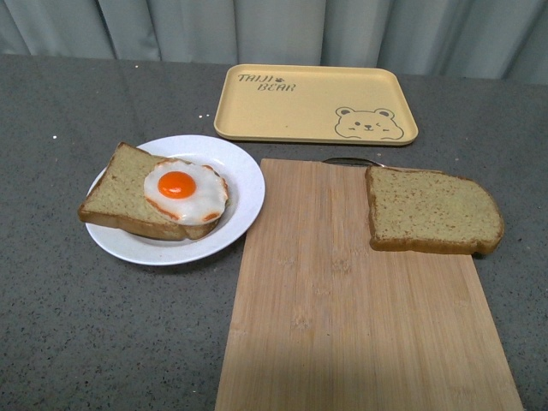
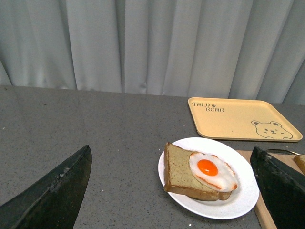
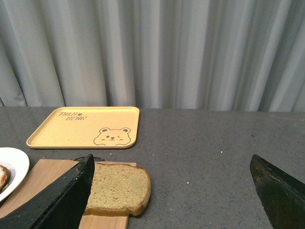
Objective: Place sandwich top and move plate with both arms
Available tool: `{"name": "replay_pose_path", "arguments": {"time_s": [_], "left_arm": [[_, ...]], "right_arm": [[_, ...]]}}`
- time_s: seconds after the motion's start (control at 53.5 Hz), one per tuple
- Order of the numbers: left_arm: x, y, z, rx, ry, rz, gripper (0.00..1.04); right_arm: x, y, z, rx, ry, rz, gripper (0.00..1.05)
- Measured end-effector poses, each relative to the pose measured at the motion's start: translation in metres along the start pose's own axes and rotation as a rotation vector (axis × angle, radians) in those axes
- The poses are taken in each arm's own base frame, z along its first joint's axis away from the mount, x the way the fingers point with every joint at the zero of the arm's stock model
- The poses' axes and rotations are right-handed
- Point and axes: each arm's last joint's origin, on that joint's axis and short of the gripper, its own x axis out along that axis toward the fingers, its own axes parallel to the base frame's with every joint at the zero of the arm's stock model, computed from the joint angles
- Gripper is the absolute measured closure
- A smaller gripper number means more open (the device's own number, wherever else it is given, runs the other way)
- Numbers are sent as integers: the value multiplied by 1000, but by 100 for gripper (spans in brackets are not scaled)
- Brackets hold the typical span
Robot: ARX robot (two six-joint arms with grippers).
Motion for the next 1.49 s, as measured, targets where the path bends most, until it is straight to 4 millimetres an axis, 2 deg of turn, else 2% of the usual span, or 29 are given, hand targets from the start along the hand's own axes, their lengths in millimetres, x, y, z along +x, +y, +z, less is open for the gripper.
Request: {"name": "replay_pose_path", "arguments": {"time_s": [1.495], "left_arm": [[0,0,0,0,0,0,7]], "right_arm": [[0,0,0,0,0,0,9]]}}
